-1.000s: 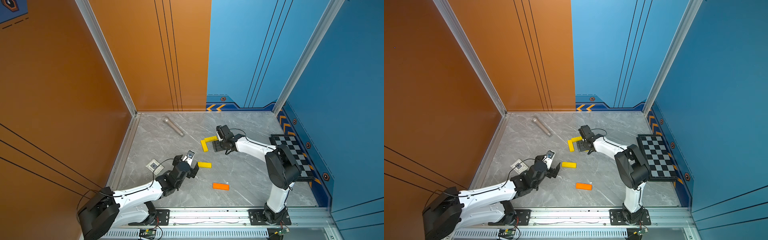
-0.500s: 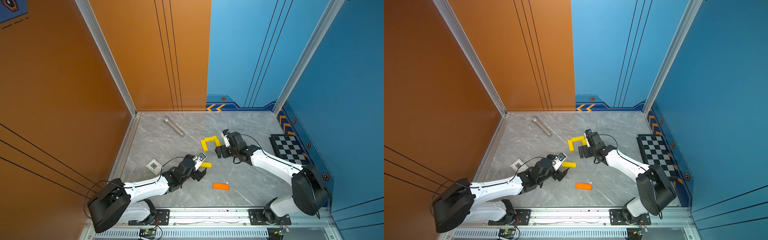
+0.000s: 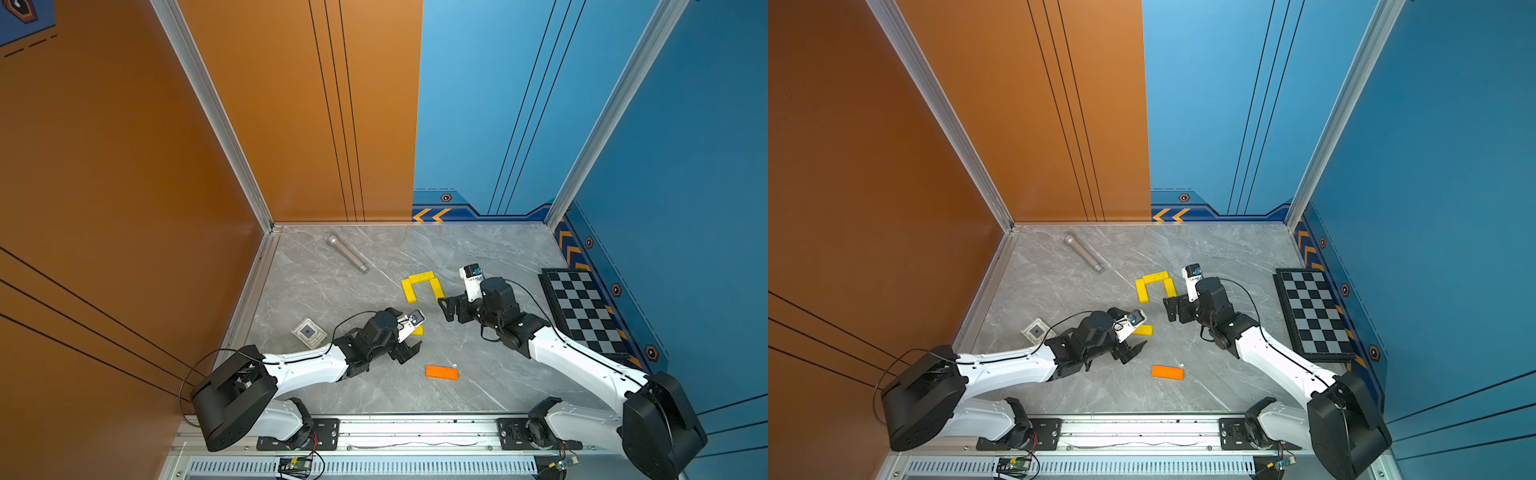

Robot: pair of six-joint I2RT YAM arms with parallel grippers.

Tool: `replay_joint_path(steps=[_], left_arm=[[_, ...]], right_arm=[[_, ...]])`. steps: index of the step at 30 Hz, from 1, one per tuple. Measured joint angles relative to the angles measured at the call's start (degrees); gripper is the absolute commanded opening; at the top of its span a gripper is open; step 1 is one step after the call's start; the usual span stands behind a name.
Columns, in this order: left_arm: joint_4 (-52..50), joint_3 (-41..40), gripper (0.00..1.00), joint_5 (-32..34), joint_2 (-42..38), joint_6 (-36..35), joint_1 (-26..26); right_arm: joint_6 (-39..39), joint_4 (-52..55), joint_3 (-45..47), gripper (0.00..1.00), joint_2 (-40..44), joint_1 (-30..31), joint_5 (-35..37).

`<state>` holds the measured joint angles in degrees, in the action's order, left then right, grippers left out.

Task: Assemble the letter p with building blocks
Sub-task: Assemble the building block at the center of the board.

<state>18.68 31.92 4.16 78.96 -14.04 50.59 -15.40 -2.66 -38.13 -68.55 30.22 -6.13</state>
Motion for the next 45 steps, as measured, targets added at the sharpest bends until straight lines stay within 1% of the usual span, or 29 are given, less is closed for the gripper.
replay_joint_path(steps=[8,16,22,24,25,30,35,45], left_arm=[[0.0,3.21,0.99,-2.23,4.94,-3.58,-0.02],[0.04,3.5,0.99,-4.52,5.77,-4.63,-0.66],[0.26,3.56,0.88,-10.45,7.67,-5.11,-2.67],[0.31,3.58,0.71,-12.13,8.07,-5.42,-3.52],[0.37,3.58,0.67,-12.85,8.15,-5.51,-3.96],[0.42,4.17,0.67,-15.98,8.57,-5.22,-6.1],[0.44,5.64,0.65,-17.94,11.28,-5.25,-7.04],[0.44,5.86,0.64,-18.82,13.16,-5.22,-9.22]], right_arm=[[-1.64,-5.46,2.69,1.0,1.18,2.29,-1.38],[-2.6,-10.14,6.23,1.0,5.03,5.79,0.57],[-2.6,-12.0,9.57,1.0,7.58,5.38,2.97],[-2.62,-12.0,10.12,1.0,8.83,4.74,3.43],[-2.62,-11.98,10.14,1.0,9.27,4.37,3.63],[-2.67,-12.11,10.36,1.0,11.34,3.06,4.74],[-2.67,-12.13,11.17,1.0,12.24,2.64,4.9],[-2.73,-12.39,11.69,1.0,12.31,1.9,4.9]])
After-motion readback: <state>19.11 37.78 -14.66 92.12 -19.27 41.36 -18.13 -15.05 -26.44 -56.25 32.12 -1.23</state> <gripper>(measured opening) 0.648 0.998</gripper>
